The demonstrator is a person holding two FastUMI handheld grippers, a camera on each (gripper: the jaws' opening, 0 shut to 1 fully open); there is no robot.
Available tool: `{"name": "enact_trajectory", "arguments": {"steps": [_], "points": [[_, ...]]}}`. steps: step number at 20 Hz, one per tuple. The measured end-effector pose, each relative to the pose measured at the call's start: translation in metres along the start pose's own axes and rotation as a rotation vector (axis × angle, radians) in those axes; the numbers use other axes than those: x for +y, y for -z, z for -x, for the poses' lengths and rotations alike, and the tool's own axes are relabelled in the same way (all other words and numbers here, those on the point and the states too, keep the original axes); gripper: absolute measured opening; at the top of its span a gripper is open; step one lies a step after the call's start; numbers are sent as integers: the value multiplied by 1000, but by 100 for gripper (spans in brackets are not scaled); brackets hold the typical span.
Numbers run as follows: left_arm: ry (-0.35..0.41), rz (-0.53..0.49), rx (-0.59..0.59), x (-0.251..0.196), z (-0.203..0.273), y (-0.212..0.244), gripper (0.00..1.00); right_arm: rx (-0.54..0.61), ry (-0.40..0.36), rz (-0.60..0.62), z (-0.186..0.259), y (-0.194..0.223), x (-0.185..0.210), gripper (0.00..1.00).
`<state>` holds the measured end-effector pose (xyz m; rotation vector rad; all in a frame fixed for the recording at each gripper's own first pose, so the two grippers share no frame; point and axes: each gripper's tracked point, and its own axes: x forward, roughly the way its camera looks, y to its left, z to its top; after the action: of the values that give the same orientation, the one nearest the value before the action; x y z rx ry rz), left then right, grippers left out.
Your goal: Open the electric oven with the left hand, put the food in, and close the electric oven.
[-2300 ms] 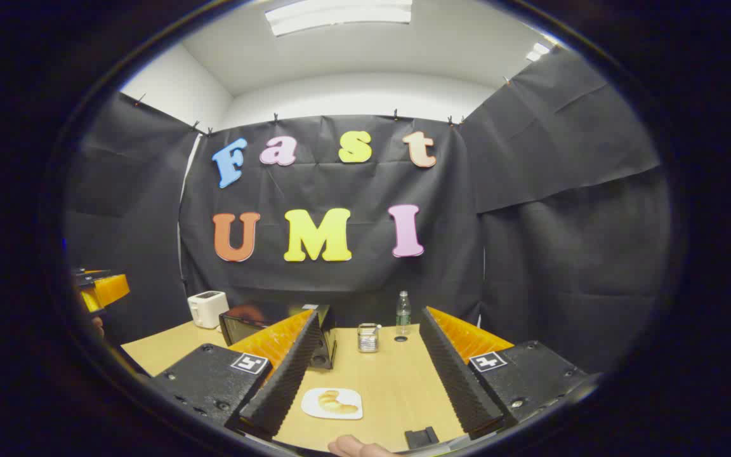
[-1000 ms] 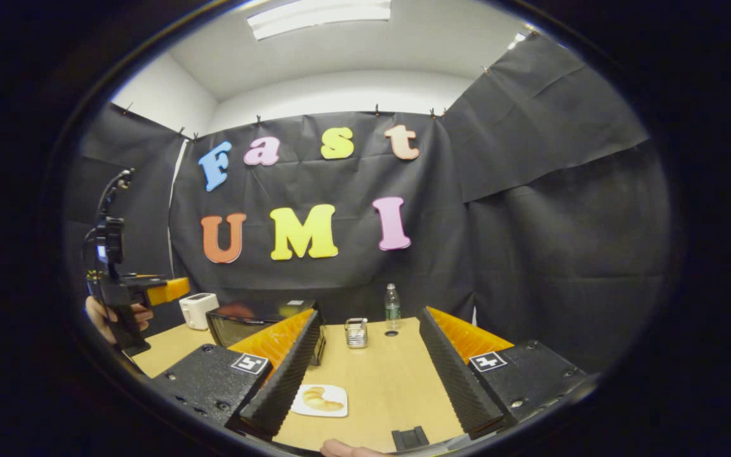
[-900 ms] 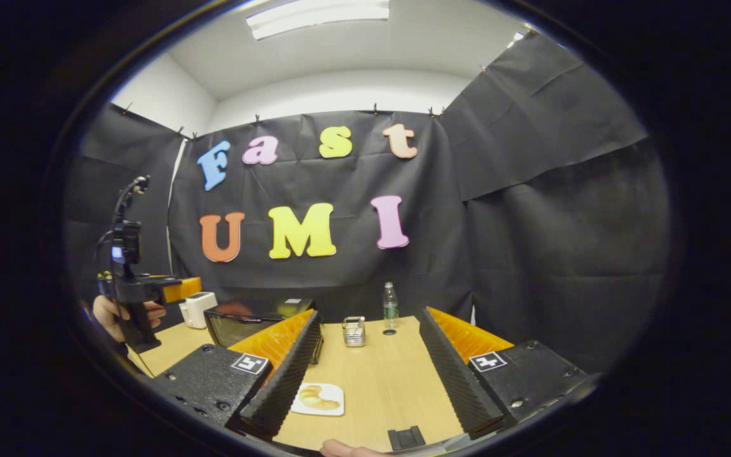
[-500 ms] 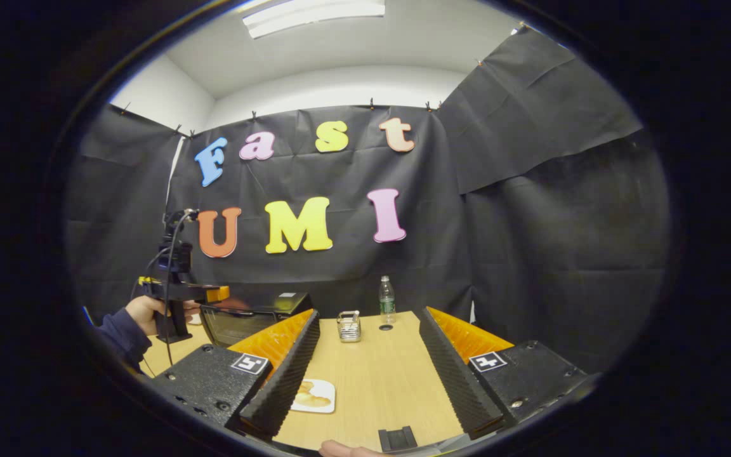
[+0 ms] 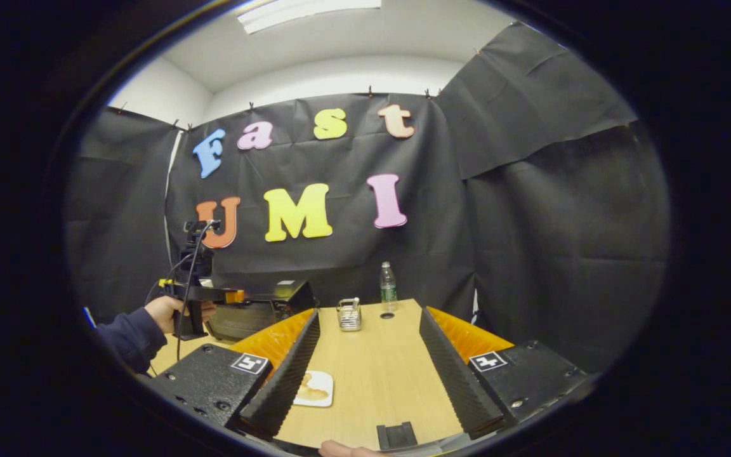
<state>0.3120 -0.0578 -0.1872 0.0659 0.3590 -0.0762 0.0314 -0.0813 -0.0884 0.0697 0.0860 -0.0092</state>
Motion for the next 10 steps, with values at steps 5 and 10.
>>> {"name": "enact_trajectory", "arguments": {"steps": [5,10], "points": [[-11,21,16,-1,-1,11,99,3,3,8,0,2,-3,96],[-32,41,29,-3,23,23,100,-6,23,23,5,-1,-5,97]]}}
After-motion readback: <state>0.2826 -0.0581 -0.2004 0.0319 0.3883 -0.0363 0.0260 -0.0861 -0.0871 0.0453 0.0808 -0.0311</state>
